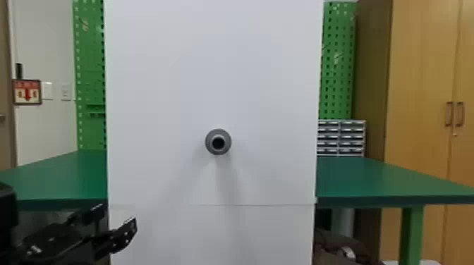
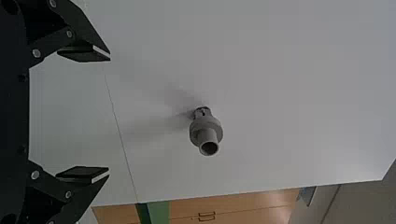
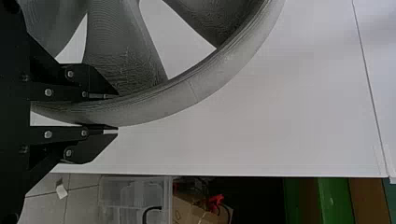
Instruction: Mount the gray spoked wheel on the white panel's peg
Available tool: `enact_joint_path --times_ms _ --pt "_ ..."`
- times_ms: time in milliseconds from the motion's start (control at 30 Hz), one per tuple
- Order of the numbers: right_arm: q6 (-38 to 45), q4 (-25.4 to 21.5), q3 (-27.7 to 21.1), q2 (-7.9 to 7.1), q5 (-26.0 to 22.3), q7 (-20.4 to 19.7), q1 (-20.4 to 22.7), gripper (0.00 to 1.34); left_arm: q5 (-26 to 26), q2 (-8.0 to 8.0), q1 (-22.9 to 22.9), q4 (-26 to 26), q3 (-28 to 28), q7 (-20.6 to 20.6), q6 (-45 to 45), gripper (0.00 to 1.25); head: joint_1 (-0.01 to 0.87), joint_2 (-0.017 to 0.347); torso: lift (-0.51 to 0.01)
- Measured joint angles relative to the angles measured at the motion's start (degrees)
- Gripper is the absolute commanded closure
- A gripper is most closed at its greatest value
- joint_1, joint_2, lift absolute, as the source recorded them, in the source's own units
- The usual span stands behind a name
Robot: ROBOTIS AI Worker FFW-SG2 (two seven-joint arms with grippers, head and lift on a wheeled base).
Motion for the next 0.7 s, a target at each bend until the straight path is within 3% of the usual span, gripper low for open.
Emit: enact_joint_path --times_ms 700 --pt "1.28 -0.02 0.18 -0.22 -0.25 0.01 0.07 1.09 0.05 0.11 0.02 0.00 -0.12 0.00 0.00 0.39 0.084 -0.008 -0.484"
